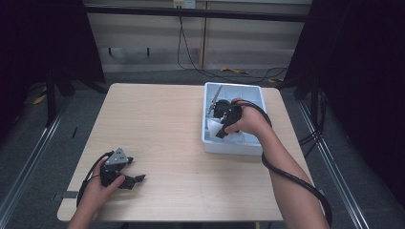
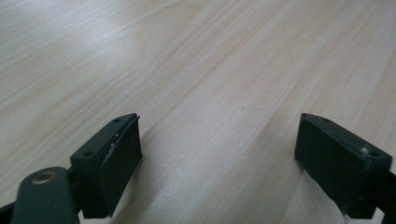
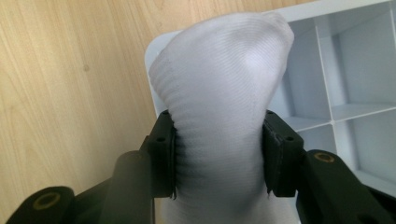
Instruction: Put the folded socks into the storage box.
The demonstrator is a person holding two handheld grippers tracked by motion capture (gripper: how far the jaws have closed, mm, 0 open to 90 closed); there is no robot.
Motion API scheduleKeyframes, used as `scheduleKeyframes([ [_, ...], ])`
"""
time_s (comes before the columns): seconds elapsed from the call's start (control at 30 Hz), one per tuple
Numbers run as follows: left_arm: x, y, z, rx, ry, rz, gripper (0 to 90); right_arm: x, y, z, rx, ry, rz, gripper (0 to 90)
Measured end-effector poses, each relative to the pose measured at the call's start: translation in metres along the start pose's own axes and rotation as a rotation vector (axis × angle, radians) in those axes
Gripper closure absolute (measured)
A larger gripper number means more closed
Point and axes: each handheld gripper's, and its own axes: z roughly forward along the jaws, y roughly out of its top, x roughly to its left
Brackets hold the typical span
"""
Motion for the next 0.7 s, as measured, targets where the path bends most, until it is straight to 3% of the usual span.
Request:
scheduleKeyframes([
  [0.37, 0.000, 0.000, 0.000, -0.001, -0.003, 0.002, 14.1, -0.005, 0.002, 0.024, 0.013, 0.012, -0.006, 53.9],
  [0.7, 0.000, 0.000, 0.000, 0.001, -0.001, 0.003, 14.1, -0.009, 0.006, 0.035, 0.017, 0.028, -0.023, 53.9],
])
